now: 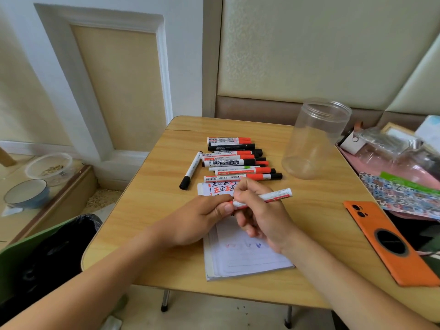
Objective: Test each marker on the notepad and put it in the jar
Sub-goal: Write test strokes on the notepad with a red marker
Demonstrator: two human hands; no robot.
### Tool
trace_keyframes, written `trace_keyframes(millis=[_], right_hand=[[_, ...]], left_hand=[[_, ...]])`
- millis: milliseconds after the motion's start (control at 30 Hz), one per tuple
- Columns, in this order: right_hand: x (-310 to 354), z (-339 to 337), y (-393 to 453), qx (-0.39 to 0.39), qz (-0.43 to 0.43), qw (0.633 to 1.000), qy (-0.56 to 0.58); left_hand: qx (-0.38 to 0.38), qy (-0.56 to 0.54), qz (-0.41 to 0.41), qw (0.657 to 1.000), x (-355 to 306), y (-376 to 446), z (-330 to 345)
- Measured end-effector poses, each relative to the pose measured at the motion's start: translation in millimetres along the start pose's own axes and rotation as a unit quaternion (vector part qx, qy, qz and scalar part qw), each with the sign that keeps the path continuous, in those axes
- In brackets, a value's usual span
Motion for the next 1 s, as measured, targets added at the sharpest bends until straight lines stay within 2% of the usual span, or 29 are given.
trace_keyframes(millis=[200, 267, 367, 467, 533, 600, 633, 667, 700, 767, 800, 867, 1000], right_hand=[[-0.5, 3.1, -2.7, 0.009, 0.000, 1.000, 0.013], [-0.8, 2.9, -2.4, 0.002, 0.001, 1.000, 0.018], [-2.8, 1.5, -3.2, -0.008, -0.004, 0.999, 0.035], [0.8, 0.9, -5.1, -0.011, -0.014, 0.996, 0.086], [6.5, -7.5, -2.3, -0.062, -0.032, 0.991, 0.116], [13.4, -19.4, 1.1, -0.134, -0.085, 0.987, 0.038], [16.1, -26.0, 2.0, -0.175, -0.132, 0.973, -0.067], [19.7, -30.5, 1.8, -0.208, -0.194, 0.939, -0.195], [23.4, -30.6, 0.9, -0.211, -0.264, 0.886, -0.317], [27.3, -18.8, -1.6, -0.119, -0.370, 0.786, -0.481], [24.4, -11.3, -1.4, -0.057, -0.384, 0.759, -0.523], [15.0, 1.9, 0.3, 0.016, -0.368, 0.740, -0.563], [5.4, 7.6, 3.1, 0.008, -0.375, 0.710, -0.596]], left_hand=[[0.039, -0.023, 0.000, 0.999, -2.2, -1.4, -5.6], [0.006, 0.006, 0.017, 1.000, -2.7, -2.0, -3.6], [-0.069, 0.114, 0.068, 0.989, -1.2, -4.9, 4.5], [-0.099, 0.164, 0.059, 0.980, 3.3, -7.4, -1.1], [-0.114, 0.206, 0.033, 0.971, 10.3, -10.2, -11.2], [-0.108, 0.231, 0.011, 0.967, 16.3, -13.9, -19.9], [-0.102, 0.227, 0.001, 0.968, 17.1, -15.0, -22.6], [-0.097, 0.223, -0.007, 0.970, 16.3, -15.4, -24.3], [-0.096, 0.226, -0.011, 0.969, 14.4, -15.0, -24.9], [-0.102, 0.249, -0.007, 0.963, 10.2, -12.6, -23.4], [-0.107, 0.255, -0.002, 0.961, 8.3, -11.2, -21.7], [-0.113, 0.250, 0.005, 0.962, 6.3, -8.9, -19.0], [-0.116, 0.249, 0.013, 0.961, 5.4, -7.4, -15.4]])
Point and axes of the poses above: each hand's wrist, its own y-axis towards the middle knuckle, its own z-axis out of the palm, x = y × z, the point moved 2 cm from there along y, towards the middle knuckle, and after that the axes turned 11 degrees about y, right-handed, at the moved point
